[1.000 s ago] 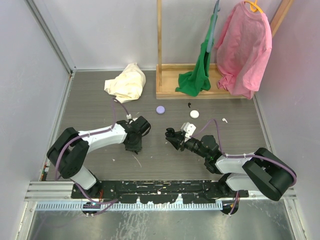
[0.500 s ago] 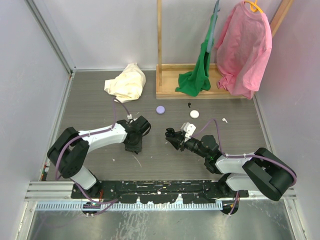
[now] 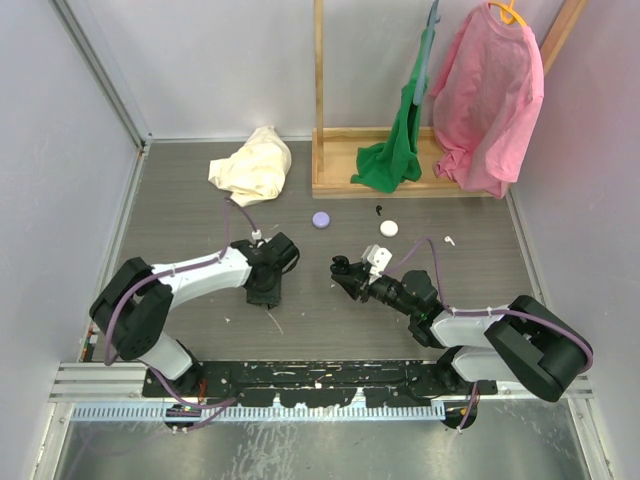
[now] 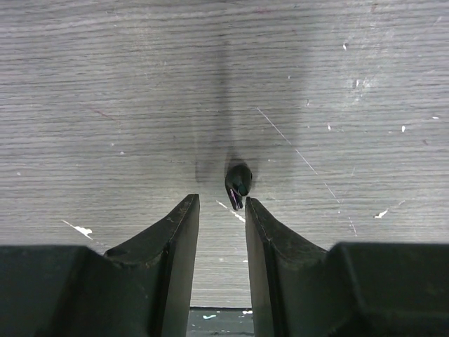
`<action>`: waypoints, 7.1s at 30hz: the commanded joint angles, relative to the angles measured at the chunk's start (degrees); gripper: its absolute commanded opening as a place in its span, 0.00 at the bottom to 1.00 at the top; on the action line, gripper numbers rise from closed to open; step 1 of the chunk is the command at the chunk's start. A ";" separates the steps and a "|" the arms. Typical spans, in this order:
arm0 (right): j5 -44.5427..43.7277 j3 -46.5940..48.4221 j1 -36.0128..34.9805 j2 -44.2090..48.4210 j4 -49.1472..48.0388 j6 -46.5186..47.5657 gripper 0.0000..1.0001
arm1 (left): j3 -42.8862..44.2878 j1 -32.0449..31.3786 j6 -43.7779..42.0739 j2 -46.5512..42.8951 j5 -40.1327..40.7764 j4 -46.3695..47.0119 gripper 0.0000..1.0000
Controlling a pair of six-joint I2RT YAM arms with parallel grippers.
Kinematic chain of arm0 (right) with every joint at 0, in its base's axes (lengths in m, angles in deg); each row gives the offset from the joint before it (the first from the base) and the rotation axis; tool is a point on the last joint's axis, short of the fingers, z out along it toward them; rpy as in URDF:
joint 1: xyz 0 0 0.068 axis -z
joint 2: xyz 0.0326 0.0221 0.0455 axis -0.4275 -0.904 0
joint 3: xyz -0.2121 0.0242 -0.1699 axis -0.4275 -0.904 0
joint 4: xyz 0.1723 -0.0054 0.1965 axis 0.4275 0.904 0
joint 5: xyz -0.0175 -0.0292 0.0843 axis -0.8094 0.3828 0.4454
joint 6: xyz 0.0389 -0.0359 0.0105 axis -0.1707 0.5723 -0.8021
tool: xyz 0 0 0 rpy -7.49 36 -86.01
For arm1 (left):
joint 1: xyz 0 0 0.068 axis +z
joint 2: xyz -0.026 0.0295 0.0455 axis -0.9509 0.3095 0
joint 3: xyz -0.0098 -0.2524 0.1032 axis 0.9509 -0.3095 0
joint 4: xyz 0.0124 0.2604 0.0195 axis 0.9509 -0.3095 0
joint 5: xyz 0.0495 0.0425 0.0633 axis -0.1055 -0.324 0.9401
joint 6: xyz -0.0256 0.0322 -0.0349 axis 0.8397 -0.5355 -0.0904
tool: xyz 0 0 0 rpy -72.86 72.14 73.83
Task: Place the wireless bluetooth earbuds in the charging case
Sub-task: Pick up the earbud from the center of the board, then place the earbud in the charging case, then adjust the earbud with the charging case.
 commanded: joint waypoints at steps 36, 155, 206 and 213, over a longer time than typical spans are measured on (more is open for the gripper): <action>-0.04 1.83 0.13 0.23 -1.10 0.27 0.01 | 4.92 3.28 -2.23 5.23 -3.21 2.09 0.27; 4.74 10.10 -1.02 3.25 -18.84 -3.48 0.01 | -7.76 -18.34 -49.32 -31.06 -0.72 60.08 0.17; 4.49 9.74 -1.05 -1.44 -22.30 -4.38 0.01 | 9.97 -13.02 -32.09 -27.50 6.62 29.63 0.58; 4.41 9.90 -0.99 -1.60 -22.23 -4.47 0.01 | 10.04 -12.99 -32.42 -27.40 1.65 29.36 0.58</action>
